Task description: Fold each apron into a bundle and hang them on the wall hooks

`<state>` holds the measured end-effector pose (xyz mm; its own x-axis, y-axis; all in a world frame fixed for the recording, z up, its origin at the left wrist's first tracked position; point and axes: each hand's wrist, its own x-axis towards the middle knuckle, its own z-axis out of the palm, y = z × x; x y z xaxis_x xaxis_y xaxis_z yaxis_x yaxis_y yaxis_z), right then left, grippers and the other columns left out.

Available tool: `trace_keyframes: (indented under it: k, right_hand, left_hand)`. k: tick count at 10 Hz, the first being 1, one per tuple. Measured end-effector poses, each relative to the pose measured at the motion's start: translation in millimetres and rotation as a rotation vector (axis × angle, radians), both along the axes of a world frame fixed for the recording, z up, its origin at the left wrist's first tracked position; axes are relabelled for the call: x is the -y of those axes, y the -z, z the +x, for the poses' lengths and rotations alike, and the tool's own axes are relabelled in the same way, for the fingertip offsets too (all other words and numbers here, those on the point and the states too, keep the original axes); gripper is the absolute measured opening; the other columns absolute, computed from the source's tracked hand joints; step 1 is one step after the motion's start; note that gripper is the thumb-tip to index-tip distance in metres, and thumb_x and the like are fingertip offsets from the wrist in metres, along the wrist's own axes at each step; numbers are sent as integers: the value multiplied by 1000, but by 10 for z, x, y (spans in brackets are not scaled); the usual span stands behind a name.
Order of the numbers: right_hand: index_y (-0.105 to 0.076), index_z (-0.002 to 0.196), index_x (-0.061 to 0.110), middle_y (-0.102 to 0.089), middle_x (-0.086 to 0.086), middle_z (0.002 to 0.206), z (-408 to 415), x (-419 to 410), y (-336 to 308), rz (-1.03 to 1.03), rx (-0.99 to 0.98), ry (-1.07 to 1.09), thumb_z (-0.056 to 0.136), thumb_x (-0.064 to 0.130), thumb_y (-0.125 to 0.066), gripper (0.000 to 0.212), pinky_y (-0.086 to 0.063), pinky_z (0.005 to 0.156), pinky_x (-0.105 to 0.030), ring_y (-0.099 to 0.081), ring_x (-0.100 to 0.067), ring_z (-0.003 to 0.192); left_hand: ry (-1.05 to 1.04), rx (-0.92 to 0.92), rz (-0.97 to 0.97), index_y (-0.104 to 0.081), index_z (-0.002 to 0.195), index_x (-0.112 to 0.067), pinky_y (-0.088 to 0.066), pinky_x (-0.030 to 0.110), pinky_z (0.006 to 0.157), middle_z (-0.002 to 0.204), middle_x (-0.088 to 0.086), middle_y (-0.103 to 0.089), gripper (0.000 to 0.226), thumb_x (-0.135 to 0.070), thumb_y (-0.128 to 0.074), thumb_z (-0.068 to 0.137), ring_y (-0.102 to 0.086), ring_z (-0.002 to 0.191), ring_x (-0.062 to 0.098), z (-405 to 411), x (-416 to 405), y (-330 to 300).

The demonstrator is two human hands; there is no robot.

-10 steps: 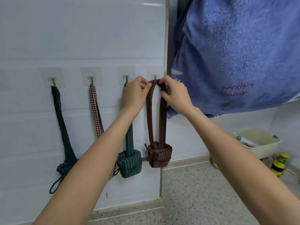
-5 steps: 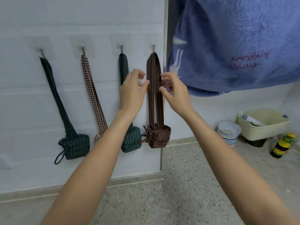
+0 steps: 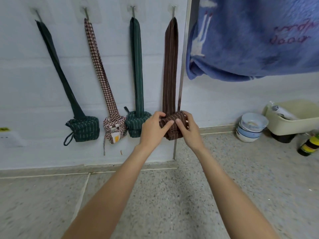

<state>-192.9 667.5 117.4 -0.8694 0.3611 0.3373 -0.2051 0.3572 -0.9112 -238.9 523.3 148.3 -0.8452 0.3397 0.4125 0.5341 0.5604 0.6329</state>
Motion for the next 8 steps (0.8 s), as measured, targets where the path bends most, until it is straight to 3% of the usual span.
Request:
trace_keyframes:
  k: [1,3,5,7,8]
  right_hand:
    - [-46,123,20,-63,5,104,-53,-3,54,134,8,7,91,32,-59,37,-50,79,-27,-62,-10,93]
    - [-45,124,17,-60,6,106,-122,35,116,196,10,81,91,31,-60,39,-46,74,-18,-58,-7,92]
    - [-49,127,14,-50,-10,123,-102,27,143,328,105,268,88,42,-59,49,-42,93,-39,-46,-25,112]
    - [-46,131,14,-57,-2,109,9,43,-62,317,154,300,85,38,-64,55,-41,94,-47,-50,-22,106]
    - [-51,125,17,-58,0,105,161,118,-207,284,-35,287,87,28,-63,41,-42,92,-42,-52,-19,102]
  left_hand:
    - [-40,-39,-31,-58,112,-13,-46,30,78,102,5,-67,35,-38,-62,87,-61,89,18,-23,26,109]
    - [-28,-20,-49,-60,109,-13,-48,32,83,106,4,-65,29,-27,-67,85,-61,93,18,-127,-39,96]
    - [-16,-30,-34,-60,106,-17,-46,28,81,105,0,-60,29,-31,-68,83,-58,94,15,-93,-51,81]
    - [-54,-96,54,-59,99,-16,-48,28,76,100,-5,-55,17,-26,-63,85,-57,87,11,72,28,9]
    - [-76,-136,213,-57,97,-16,-53,34,71,96,-7,-53,9,-18,-56,89,-57,77,5,202,132,-111]
